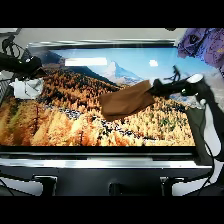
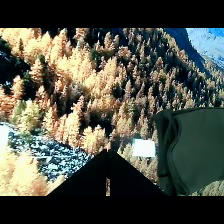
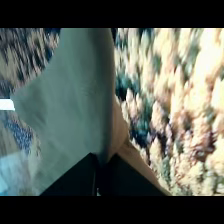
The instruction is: Fold the clothes and pants, and hang the long-sleeved shirts on hangers.
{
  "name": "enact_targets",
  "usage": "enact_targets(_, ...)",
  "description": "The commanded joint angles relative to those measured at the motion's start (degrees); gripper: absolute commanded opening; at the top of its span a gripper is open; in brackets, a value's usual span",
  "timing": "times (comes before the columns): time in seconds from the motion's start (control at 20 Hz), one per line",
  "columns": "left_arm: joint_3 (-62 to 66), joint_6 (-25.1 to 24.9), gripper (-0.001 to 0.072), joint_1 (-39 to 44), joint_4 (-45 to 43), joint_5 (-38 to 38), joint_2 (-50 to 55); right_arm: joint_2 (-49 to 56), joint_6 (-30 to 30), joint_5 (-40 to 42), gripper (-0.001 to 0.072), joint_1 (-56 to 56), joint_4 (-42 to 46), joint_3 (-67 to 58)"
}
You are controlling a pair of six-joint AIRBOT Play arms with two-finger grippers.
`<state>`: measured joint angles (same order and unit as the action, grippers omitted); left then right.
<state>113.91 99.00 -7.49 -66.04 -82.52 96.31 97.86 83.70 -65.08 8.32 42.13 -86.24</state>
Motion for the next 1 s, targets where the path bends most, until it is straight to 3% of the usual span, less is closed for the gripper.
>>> enact_targets(0.0, -0.02, 0.0, 0.0018, -0.04, 0.0, 0.0, 0.0, -0.2, 8.39, -1.22, 0.0025, 4.13, 7.41, -10.14)
enact_targets(0.4, -0.02, 0.02, 0.0018, -0.04, 0.0, -0.52, 0.0, -0.26, 18.36, -4.81, 0.0025, 15.65, 20.06, -22.93)
enact_targets(0.7, -0.02, 0.0, 0.0018, -0.04, 0.0, -3.52, -0.02, -3.67, 23.61, -6.21, 0.0025, 22.69, 26.21, -23.56)
enact_targets(0.95, -0.02, 0.0, 0.0018, -0.04, 0.0, -5.64, -0.04, -7.02, 29.62, -8.94, 0.0025, 23.39, 36.65, -23.56)
